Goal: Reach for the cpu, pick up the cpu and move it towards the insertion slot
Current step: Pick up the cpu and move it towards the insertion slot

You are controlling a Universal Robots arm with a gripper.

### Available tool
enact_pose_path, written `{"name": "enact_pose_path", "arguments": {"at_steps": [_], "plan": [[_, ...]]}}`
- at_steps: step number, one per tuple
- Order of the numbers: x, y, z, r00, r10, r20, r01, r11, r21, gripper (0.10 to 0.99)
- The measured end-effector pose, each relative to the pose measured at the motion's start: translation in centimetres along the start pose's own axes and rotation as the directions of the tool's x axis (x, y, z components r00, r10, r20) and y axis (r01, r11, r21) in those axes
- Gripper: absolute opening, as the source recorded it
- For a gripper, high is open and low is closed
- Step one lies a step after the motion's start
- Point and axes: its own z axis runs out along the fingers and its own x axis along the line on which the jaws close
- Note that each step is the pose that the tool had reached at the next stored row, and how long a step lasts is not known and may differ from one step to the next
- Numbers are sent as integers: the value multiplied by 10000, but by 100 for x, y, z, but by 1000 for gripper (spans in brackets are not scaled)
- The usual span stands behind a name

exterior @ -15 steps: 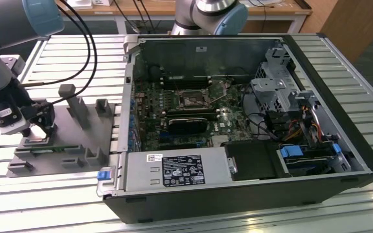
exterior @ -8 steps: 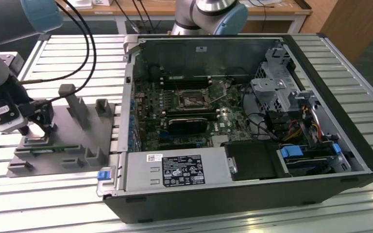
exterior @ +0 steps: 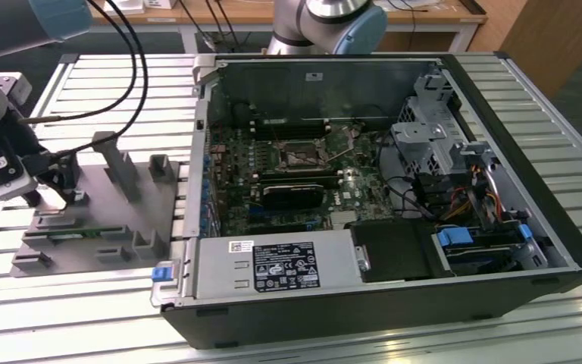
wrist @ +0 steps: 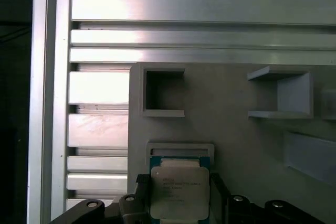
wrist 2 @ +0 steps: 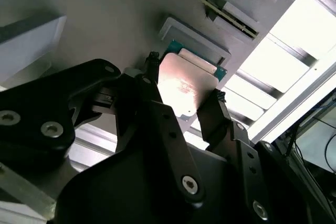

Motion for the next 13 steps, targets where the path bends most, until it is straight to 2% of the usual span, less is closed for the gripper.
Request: {"name": "enact_pose_path", "arguments": {"at_steps": [13], "plan": [[0,6,-191,10000,0,-1,0,10000,1,541]]}}
